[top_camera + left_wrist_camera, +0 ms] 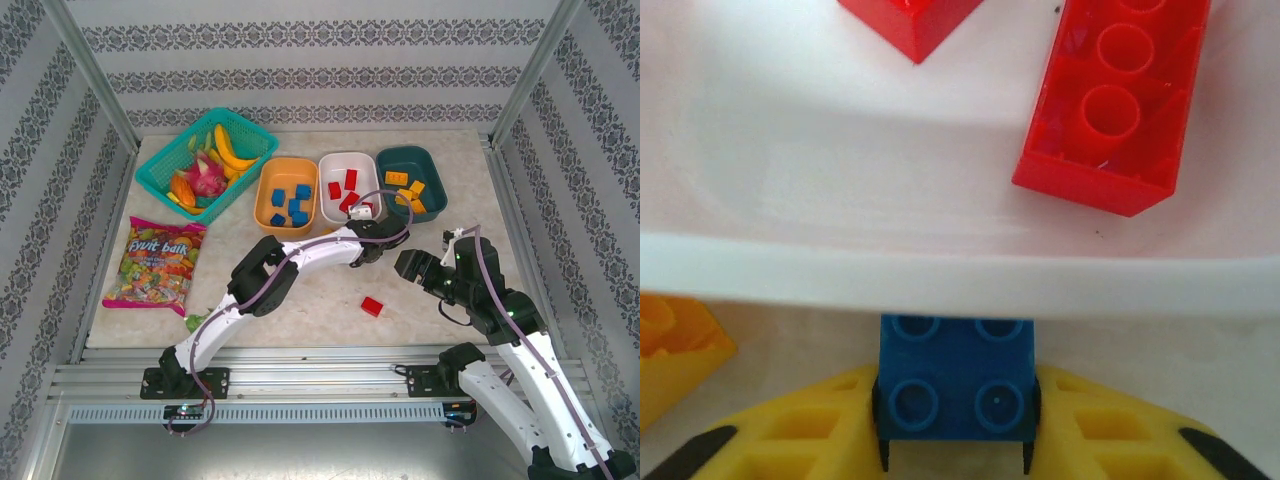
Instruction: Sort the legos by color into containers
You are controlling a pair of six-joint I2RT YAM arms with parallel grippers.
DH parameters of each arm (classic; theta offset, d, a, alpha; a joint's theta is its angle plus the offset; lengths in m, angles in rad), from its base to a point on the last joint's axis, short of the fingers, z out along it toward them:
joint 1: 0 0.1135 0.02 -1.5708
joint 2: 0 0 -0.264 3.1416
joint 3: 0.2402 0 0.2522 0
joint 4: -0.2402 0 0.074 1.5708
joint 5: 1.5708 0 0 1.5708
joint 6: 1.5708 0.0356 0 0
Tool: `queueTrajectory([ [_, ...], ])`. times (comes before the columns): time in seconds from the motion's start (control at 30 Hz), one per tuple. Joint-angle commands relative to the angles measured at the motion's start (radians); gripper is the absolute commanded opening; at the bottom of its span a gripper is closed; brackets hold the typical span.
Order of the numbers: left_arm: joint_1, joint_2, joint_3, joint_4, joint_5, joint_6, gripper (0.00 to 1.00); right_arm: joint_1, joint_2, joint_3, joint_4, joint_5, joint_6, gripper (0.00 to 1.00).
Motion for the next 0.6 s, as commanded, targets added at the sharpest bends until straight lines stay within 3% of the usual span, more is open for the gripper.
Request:
queueTrajectory([
  [0.0,0.034,0.042,0.001,0.024,-0.001,0.034,0.32,-0.009,-0.010,-0.016,-0.002,-0.006,0.008,0.76],
  [0.17,0.031,-0.011,-0.043,0.014,0.023,0.026,0.26,-0.011,0.009,-0.004,0.003,0.009,-0.007,0.77],
  [0.57,-0.017,-0.242,-0.308,0.010,0.090,-0.006,0.23,-0.016,0.042,0.005,0.032,0.018,-0.034,0.77],
])
